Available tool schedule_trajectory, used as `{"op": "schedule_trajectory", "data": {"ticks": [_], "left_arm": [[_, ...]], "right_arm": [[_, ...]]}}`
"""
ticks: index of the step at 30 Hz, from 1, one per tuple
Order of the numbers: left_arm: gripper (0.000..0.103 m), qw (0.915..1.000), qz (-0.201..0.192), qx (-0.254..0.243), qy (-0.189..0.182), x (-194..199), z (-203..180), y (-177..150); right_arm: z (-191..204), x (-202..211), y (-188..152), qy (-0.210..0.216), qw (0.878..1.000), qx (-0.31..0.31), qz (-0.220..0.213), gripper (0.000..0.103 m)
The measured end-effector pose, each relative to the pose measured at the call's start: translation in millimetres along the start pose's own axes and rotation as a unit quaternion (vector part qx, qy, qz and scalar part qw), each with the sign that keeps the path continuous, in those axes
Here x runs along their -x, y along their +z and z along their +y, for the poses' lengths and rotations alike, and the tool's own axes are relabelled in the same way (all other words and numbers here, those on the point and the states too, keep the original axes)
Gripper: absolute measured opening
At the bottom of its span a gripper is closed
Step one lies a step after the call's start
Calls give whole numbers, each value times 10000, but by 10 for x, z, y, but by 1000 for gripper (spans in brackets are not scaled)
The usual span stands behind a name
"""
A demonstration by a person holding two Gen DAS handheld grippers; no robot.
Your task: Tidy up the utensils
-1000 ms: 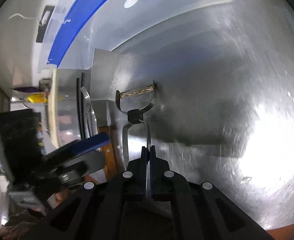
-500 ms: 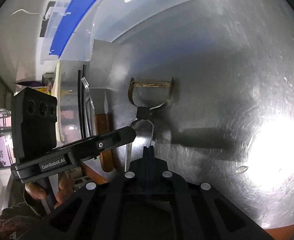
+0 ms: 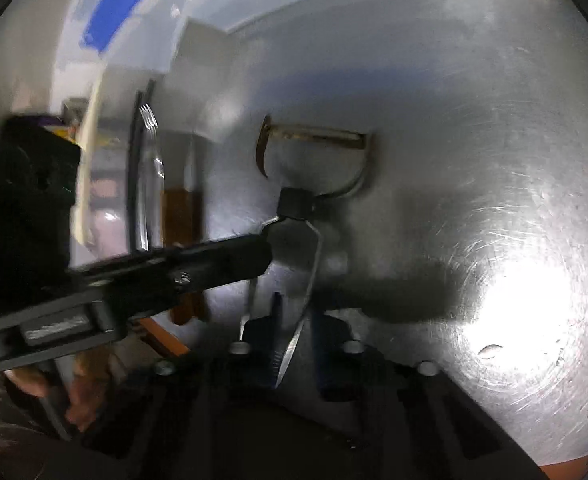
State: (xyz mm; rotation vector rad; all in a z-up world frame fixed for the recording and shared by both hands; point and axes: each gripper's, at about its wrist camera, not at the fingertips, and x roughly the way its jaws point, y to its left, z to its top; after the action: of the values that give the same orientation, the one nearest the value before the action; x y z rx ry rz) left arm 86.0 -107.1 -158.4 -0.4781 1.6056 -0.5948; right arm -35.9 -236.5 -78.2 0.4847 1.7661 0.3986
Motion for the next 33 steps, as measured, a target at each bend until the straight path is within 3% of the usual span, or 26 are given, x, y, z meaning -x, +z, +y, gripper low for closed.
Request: {"op": "schedule_trajectory", "data": {"ticks": [2,6,11,14,17,20,24,28,33], "left_arm": [[8,10000,-19,-63,-11,24,-17,0],[8,9980,-345,-478,-218,280,-215,-24],[8,9836,-1055,-1369,-515,868,-687,24],[9,9716,-1432,-1840,-413,1244,-999,327],[8,9645,-1605,-2097,-85,1429,-1227,763],[7,9668,-1363,-2135,339,1362,-1415,1394],[7,9818,-641,-1710,523,932,-1344,2135],[7,9862,-96,-1475,750,453,-1180,2370],[7,9877,196,-1251,920,169,-1017,2522]], "right_arm": [[9,8,1,-47,10000,28,-56,8],[186,373,-58,-171,9968,340,-704,7],[518,1092,-50,-287,9820,895,-1636,7],[797,1469,214,-614,9669,1350,-2076,7],[1035,1691,718,-1104,9525,1614,-2334,7],[973,1770,1370,-1417,9551,1367,-2213,8],[600,1552,2054,-1427,9747,697,-1574,7],[253,1135,2350,-1525,9831,247,-985,7],[155,926,2523,-1586,9841,273,-749,7]]}}
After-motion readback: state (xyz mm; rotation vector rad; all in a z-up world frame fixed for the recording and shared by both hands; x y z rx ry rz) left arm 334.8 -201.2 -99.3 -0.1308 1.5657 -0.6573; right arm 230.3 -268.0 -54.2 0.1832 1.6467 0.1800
